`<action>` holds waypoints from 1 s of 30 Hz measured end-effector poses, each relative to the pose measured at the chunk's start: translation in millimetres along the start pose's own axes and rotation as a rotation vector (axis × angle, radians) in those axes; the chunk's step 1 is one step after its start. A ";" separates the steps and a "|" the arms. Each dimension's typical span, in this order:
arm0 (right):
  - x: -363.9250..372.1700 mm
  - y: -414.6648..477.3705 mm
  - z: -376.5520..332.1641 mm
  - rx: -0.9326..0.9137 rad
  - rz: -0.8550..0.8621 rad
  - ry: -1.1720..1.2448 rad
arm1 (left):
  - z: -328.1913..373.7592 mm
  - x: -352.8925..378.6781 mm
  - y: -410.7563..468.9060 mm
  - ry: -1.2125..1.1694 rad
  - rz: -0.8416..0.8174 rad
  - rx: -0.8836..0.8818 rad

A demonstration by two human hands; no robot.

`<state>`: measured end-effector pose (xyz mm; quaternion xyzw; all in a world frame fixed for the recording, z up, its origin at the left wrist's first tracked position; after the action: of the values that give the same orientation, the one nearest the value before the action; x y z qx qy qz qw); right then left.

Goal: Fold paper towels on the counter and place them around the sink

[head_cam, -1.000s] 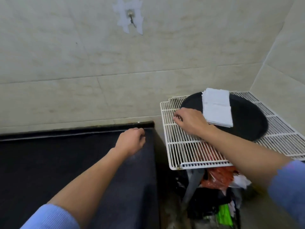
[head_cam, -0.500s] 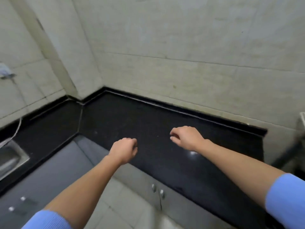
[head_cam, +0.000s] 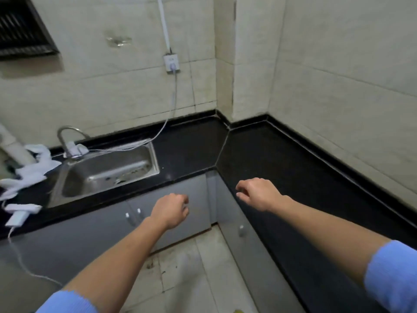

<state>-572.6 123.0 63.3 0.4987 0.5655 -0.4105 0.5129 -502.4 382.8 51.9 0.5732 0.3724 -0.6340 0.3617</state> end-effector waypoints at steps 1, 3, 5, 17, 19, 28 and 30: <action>2.3 25.6 -1.7 -0.036 -0.010 0.007 | -15.4 -1.2 11.2 -0.005 -0.005 -0.046; 5.9 74.7 -5.8 -0.107 -0.031 0.013 | -41.3 -4.4 29.8 -0.024 -0.010 -0.128; 8.8 122.1 -12.3 -0.182 -0.038 0.007 | -63.3 -6.3 42.5 -0.059 0.007 -0.208; 61.6 317.5 -132.6 -0.535 -0.156 0.025 | -225.6 9.0 45.6 -0.080 -0.056 -0.585; 70.1 349.6 -155.0 -0.564 -0.168 0.032 | -260.2 9.7 53.1 -0.090 -0.061 -0.612; 84.9 490.8 -249.4 -0.607 -0.196 0.034 | -406.1 -13.9 102.1 -0.085 -0.004 -0.678; 91.3 510.7 -267.3 -0.624 -0.216 0.029 | -431.9 -13.2 108.7 -0.108 0.003 -0.696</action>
<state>-113.0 481.4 33.7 0.2606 0.7208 -0.2624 0.5862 -207.5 716.2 30.5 0.3818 0.5458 -0.4978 0.5555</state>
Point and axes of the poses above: each hand's wrist, its own y-axis towards the middle knuckle, its own x-axis out of the palm, z = x × y, the point moved 2 cm from there along y, towards the middle knuckle, and after that the axes turned 7 degrees about -x, right-handed, at the moved point
